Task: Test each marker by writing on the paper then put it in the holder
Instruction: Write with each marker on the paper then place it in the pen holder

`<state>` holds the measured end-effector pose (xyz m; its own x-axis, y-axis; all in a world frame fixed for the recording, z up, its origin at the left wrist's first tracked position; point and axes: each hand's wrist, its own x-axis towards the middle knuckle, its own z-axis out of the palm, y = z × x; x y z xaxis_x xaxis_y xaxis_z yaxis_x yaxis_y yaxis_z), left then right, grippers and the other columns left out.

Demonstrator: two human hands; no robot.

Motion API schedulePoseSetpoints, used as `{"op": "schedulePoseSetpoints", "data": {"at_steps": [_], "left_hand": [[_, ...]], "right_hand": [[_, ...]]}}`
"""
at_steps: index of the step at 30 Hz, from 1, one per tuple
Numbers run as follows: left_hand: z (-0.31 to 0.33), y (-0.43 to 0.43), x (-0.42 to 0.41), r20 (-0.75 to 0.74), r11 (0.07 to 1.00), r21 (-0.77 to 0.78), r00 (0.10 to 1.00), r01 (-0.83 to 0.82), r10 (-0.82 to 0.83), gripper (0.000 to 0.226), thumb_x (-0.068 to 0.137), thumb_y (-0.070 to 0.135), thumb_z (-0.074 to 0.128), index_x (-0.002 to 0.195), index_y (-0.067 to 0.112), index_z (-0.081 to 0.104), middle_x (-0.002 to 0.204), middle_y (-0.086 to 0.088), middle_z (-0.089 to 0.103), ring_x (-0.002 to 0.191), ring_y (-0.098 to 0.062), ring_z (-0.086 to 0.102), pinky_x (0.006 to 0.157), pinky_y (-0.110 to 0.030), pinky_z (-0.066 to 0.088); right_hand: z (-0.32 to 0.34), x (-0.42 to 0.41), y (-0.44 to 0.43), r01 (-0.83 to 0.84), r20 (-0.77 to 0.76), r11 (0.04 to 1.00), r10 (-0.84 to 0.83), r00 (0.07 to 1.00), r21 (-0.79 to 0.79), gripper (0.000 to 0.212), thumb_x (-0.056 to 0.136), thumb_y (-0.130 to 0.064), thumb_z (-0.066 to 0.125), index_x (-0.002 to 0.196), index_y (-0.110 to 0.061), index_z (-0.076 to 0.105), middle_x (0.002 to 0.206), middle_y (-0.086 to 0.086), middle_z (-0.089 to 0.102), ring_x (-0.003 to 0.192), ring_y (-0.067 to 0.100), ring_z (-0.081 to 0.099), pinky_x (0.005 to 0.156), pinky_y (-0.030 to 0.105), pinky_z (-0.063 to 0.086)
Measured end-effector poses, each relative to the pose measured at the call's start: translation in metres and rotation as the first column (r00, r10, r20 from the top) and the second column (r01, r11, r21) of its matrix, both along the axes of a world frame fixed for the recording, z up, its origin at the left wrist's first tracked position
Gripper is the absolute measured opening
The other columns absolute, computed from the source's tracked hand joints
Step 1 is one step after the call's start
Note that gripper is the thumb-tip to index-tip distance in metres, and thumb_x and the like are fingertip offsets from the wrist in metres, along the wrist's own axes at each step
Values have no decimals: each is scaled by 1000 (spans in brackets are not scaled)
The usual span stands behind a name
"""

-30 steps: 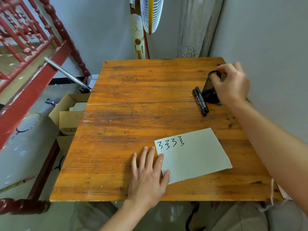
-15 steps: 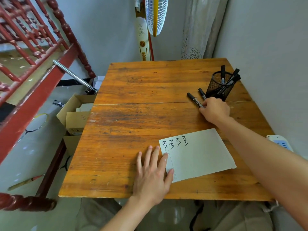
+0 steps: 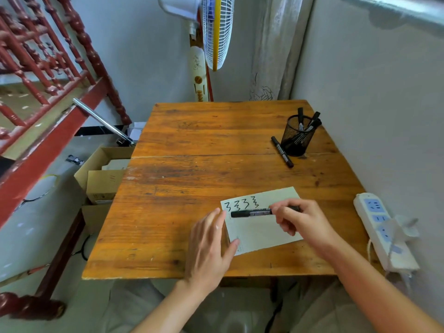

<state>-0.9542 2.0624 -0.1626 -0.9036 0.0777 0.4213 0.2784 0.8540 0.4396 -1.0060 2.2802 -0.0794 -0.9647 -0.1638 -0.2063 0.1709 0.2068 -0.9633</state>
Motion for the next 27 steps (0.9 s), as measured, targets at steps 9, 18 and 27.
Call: {"op": "schedulePoseSetpoints", "data": {"at_steps": [9, 18, 27], "left_hand": [[-8, 17, 19, -131, 991, -39, 982, 129, -133, 28, 95, 33, 47, 114, 13, 55, 93, 0, 63, 91, -15, 51, 80, -33, 43], [-4, 19, 22, 26, 972, -85, 975, 221, -219, 36, 102, 37, 31, 86, 13, 53, 82, 1, 58, 75, -15, 46, 68, -32, 39], [27, 34, 29, 217, 917, 347, 935, 195, -281, 31, 100, 42, 27, 70, 34, 31, 66, 15, 38, 65, -5, 37, 59, -17, 26]], "right_hand": [[-35, 34, -18, 196, 228, 958, -147, 963, -210, 19, 93, -17, 58, 86, -2, 66, 59, 6, 56, 52, 18, 51, 51, 28, 38], [-42, 44, -34, 199, 100, 961, -183, 978, -191, 27, 95, -9, 54, 69, -2, 56, 48, 13, 57, 35, 20, 47, 36, 21, 37], [-37, 37, -35, 256, 172, 906, -208, 963, -338, 40, 95, -6, 48, 56, -11, 44, 42, 8, 41, 34, 17, 32, 34, 22, 29]]}}
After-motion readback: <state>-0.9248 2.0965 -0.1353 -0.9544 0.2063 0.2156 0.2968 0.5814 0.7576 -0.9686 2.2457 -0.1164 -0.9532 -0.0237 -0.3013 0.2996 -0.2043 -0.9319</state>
